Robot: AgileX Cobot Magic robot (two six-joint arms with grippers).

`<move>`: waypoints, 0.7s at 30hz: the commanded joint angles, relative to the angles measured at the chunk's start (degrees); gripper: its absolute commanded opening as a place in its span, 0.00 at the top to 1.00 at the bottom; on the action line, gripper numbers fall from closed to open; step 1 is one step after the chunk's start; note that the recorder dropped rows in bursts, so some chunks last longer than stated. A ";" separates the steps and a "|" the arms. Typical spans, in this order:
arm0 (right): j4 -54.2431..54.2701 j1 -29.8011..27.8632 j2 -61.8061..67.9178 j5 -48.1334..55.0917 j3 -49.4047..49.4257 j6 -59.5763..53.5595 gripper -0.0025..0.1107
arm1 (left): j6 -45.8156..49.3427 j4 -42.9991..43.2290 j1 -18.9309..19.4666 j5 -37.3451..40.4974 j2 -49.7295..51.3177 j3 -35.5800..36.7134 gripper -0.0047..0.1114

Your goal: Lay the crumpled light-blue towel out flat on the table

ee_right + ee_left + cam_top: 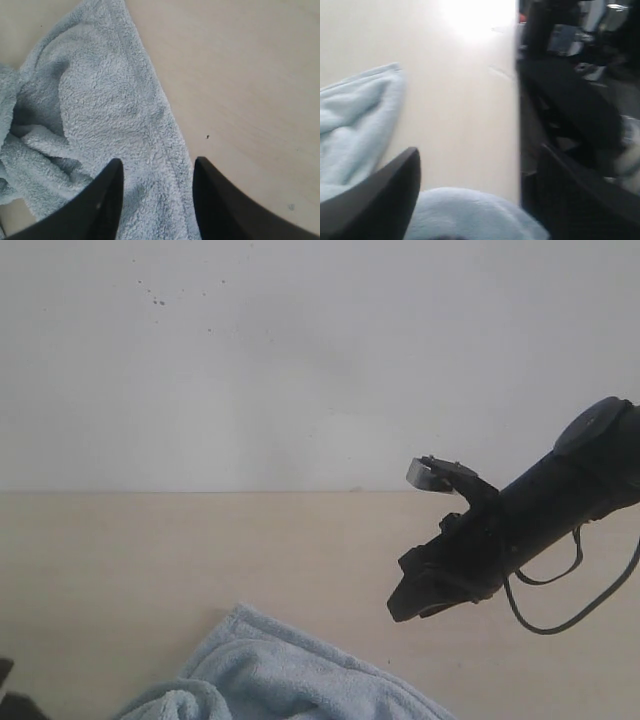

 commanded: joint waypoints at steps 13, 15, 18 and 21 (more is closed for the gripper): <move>0.25 0.03 -0.52 2.24 -0.35 -0.43 0.60 | -58.70 67.57 0.02 -30.81 22.27 -1.73 0.43; 0.37 0.03 -0.89 2.59 -0.35 -0.54 0.60 | -65.57 72.34 0.02 -28.91 26.47 -2.55 0.43; 1.38 0.03 -1.91 2.27 -0.35 -1.32 0.60 | -74.97 80.00 0.02 -27.76 31.63 -3.37 0.43; 3.04 0.03 -2.71 2.25 -0.35 -2.67 0.60 | -82.91 87.77 0.02 -25.38 35.06 -3.43 0.43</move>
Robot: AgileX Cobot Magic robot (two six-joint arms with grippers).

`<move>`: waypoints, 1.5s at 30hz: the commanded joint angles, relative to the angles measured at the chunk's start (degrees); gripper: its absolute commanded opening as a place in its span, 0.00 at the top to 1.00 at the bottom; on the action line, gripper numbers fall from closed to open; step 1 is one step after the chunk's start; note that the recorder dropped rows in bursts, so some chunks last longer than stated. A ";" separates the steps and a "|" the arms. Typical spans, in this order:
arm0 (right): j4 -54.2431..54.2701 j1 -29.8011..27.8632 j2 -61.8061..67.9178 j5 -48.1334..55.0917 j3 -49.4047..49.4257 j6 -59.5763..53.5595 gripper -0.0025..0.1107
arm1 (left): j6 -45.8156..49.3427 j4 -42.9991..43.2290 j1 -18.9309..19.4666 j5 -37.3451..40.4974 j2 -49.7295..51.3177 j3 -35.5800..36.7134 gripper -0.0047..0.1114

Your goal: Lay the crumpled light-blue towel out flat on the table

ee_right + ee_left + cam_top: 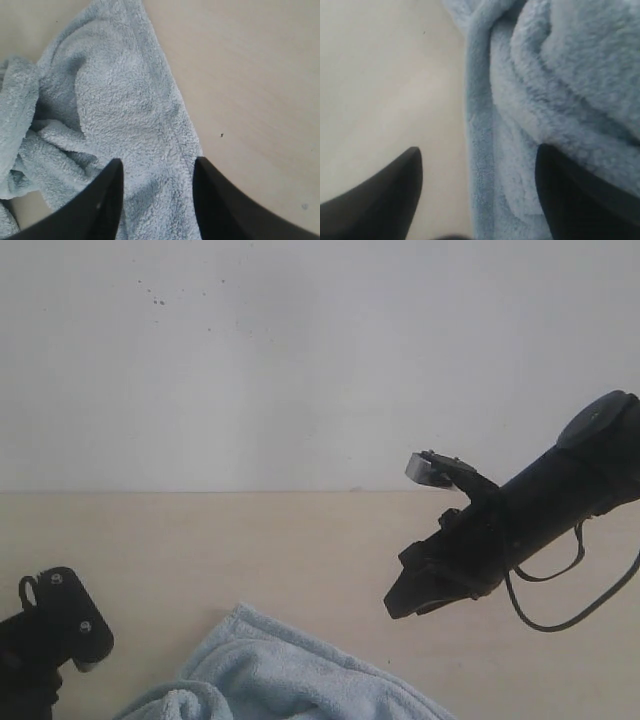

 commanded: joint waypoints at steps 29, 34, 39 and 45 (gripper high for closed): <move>7.17 0.03 -4.34 1.88 -0.35 -5.06 0.60 | -17.33 13.39 0.02 6.76 20.03 -2.23 0.82; 5.74 0.03 -5.27 2.52 -0.35 -5.06 0.60 | -21.67 21.16 0.02 19.66 16.09 -9.89 0.90; 2.98 0.03 -5.27 2.64 -0.35 -4.44 0.60 | -23.49 28.79 0.02 25.01 4.93 -16.14 0.90; 2.40 0.03 -5.27 2.80 -0.35 -3.99 0.60 | -20.45 22.76 0.02 26.34 -9.63 -19.08 0.90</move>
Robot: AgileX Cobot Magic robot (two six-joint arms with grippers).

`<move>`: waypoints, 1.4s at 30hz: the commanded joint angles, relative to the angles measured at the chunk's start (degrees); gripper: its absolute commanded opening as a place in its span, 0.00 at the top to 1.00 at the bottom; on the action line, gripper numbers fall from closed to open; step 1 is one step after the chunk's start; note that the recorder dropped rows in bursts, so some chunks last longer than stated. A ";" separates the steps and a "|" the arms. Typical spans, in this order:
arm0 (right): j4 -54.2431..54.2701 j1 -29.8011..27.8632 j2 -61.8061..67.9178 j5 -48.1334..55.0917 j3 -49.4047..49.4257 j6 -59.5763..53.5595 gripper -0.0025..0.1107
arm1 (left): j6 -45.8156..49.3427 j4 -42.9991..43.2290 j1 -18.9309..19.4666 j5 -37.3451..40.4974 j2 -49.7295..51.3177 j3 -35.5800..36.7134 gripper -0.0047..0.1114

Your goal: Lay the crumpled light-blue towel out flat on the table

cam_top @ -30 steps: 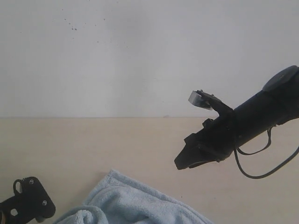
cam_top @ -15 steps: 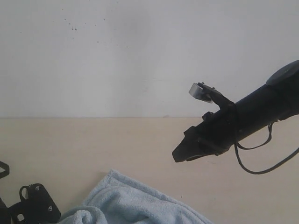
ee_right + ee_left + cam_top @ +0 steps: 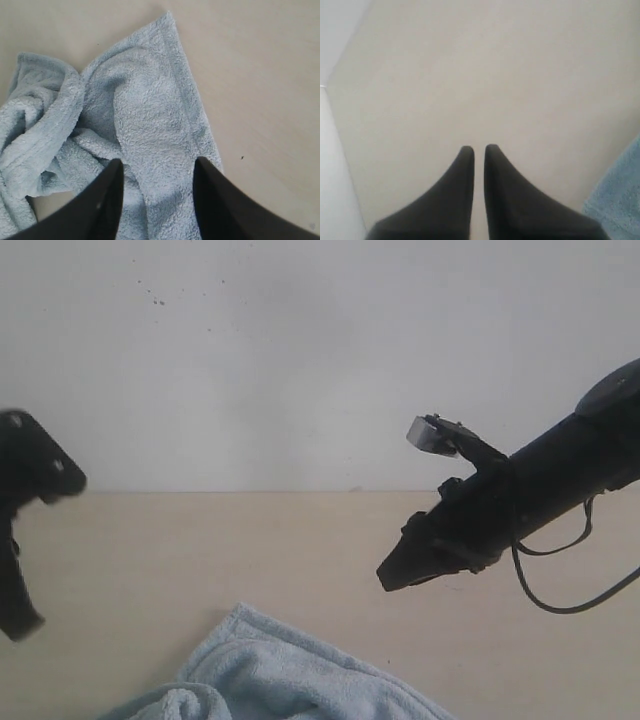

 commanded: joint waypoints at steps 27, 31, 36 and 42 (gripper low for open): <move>-1.13 6.51 -0.61 1.57 -0.22 -0.36 0.60 | 7.10 -10.99 0.02 -6.71 19.07 8.94 0.55; -1.13 6.51 -0.61 0.97 -0.22 -0.36 0.60 | 4.90 -9.15 0.02 -7.21 20.85 8.94 0.55; -1.13 6.51 -0.61 0.82 -0.22 -0.58 0.60 | 4.76 -11.44 0.19 -10.81 21.34 9.06 0.55; -1.13 6.51 -0.61 0.82 -0.22 -0.58 0.60 | 7.16 -15.41 3.82 -12.52 21.34 9.61 0.55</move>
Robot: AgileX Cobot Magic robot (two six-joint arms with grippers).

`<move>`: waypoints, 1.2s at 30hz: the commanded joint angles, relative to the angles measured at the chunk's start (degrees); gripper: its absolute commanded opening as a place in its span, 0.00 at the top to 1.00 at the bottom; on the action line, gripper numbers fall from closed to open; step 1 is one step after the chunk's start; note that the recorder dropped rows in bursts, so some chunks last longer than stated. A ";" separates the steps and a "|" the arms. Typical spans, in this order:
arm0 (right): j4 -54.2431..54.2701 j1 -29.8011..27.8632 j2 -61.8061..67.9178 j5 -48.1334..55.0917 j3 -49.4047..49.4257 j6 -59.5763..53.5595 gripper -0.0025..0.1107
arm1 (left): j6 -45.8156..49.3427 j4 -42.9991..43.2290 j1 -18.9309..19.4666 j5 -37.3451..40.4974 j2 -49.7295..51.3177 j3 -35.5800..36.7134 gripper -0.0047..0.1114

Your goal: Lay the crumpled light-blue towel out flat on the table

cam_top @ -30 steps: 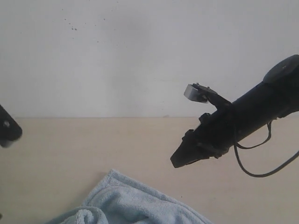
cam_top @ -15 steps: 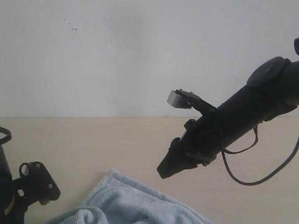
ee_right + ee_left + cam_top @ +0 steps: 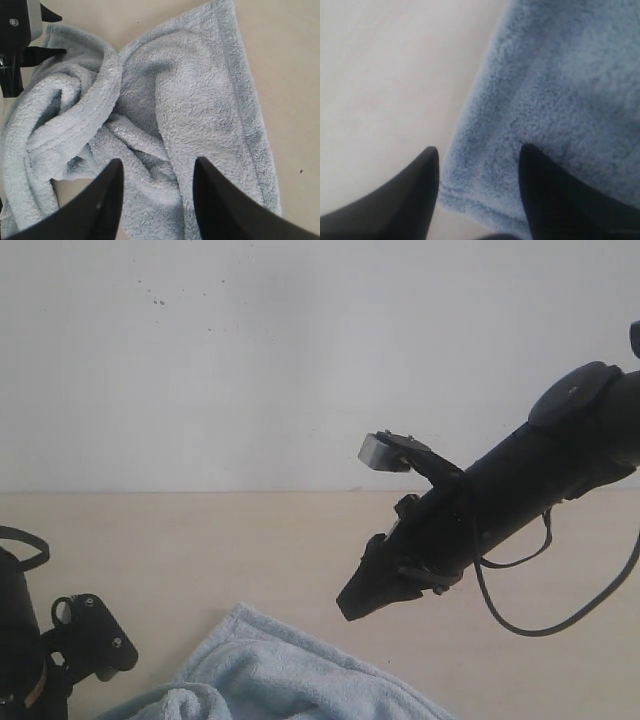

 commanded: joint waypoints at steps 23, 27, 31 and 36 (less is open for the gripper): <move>0.03 0.14 -0.73 0.04 -0.22 -0.57 0.60 | 6.36 -10.06 8.01 -6.37 8.07 3.09 0.91; 0.03 0.14 -0.73 0.04 -0.22 -0.57 0.60 | 4.62 -9.56 8.01 -4.61 6.66 0.67 0.91; 0.03 0.14 -0.74 0.04 -0.22 -0.67 0.60 | 4.27 -8.94 8.01 -5.01 0.61 -0.30 0.91; 0.03 0.14 -0.74 0.04 -0.22 -0.67 0.60 | 3.61 -8.02 8.01 -5.46 -13.26 -0.30 0.91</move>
